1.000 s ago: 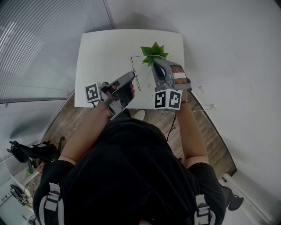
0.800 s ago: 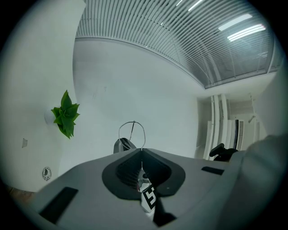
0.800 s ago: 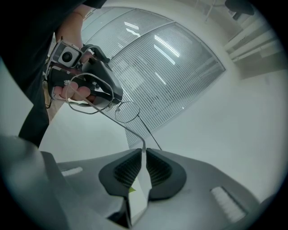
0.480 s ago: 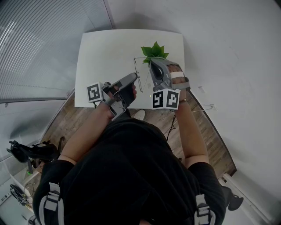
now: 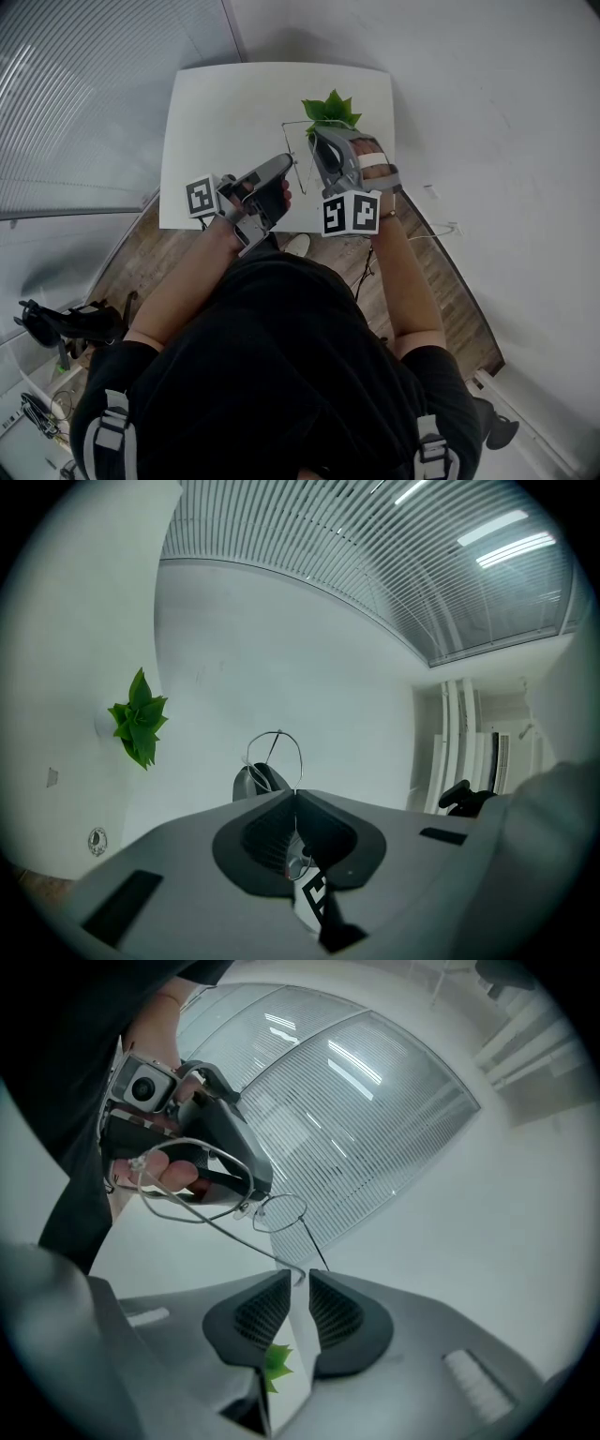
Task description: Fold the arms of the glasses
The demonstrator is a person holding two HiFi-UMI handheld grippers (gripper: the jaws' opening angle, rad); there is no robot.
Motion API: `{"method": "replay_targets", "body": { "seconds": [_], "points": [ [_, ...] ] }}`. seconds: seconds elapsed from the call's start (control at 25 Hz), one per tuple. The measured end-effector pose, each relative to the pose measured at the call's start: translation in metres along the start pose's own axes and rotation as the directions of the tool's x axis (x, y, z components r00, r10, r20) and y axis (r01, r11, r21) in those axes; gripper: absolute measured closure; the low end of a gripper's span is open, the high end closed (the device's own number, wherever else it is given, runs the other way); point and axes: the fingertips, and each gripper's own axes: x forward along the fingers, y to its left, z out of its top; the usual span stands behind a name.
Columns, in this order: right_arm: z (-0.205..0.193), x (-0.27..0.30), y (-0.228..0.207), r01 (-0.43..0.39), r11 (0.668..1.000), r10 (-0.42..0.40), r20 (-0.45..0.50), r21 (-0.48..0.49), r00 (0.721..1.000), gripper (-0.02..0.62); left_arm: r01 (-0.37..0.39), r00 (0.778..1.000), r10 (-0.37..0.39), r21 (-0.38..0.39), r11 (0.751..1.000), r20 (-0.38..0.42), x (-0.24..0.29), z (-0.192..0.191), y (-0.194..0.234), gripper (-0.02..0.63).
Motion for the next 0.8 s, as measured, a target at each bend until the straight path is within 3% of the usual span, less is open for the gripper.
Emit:
{"method": "replay_targets", "body": {
  "seconds": [0.4,0.8],
  "points": [
    [-0.0005,0.0018,0.0018,0.010,0.998,-0.009,-0.004,0.058,1.000,0.514,0.011,1.000,-0.011,0.005,1.000,0.013,-0.0009,0.0041,-0.0033,0.594],
    [0.0038,0.0038,-0.0004,0.017,0.998,-0.018,0.011,0.055,1.000,0.560,0.007,1.000,-0.006,-0.006,1.000,0.004,0.0018,0.0023,0.0011,0.594]
  ]
}}
